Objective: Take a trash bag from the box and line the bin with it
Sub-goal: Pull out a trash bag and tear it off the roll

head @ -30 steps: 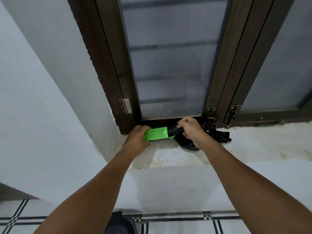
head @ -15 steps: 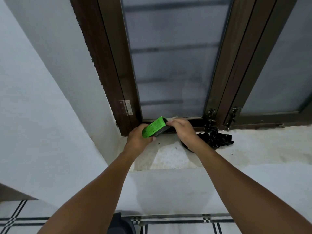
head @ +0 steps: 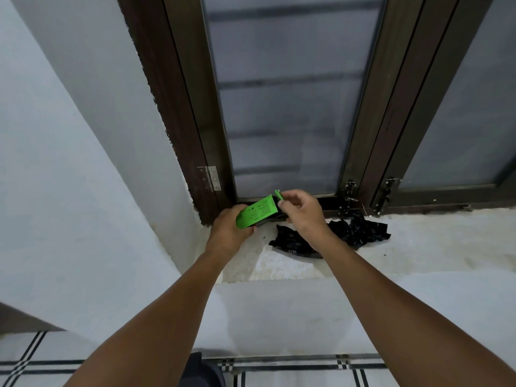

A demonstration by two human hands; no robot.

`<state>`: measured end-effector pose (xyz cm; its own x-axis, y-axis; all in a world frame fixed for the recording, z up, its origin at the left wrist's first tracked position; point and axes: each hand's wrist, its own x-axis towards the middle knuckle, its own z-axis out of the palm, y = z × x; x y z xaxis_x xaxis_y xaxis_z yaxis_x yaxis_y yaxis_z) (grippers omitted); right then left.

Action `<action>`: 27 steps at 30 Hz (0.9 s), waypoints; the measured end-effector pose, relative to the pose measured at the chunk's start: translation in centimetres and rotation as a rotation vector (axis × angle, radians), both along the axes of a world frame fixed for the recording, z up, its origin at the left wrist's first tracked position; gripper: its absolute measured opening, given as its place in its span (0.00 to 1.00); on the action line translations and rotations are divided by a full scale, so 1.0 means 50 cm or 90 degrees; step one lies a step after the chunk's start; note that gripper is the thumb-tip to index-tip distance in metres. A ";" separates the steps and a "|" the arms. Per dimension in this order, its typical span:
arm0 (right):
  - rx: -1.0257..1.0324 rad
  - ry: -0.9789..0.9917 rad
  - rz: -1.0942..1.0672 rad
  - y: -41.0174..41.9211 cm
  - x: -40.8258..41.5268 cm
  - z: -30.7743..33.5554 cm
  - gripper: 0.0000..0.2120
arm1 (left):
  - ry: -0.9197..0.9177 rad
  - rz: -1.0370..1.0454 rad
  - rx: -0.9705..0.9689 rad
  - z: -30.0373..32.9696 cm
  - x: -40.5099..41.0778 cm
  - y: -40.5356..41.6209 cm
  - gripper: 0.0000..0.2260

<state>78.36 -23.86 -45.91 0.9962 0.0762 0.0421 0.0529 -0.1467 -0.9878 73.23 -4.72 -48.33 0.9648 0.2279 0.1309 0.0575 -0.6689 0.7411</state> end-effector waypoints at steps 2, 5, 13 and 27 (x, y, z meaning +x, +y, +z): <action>-0.015 -0.021 0.006 0.006 0.000 -0.006 0.08 | -0.006 -0.003 0.010 0.004 -0.002 -0.001 0.22; -0.042 -0.043 0.004 0.008 -0.004 -0.007 0.09 | -0.016 -0.004 0.015 0.010 -0.005 -0.001 0.22; -0.006 -0.050 -0.016 0.015 -0.007 0.001 0.09 | -0.030 0.001 -0.003 0.021 -0.012 -0.005 0.22; -0.020 -0.022 -0.038 0.013 -0.008 -0.007 0.03 | -0.019 0.005 0.015 0.022 -0.017 -0.004 0.23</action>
<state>77.98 -23.20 -46.25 0.9970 0.0183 0.0753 0.0774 -0.1817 -0.9803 72.37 -4.93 -47.24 0.9589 0.2313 0.1645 0.0410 -0.6864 0.7261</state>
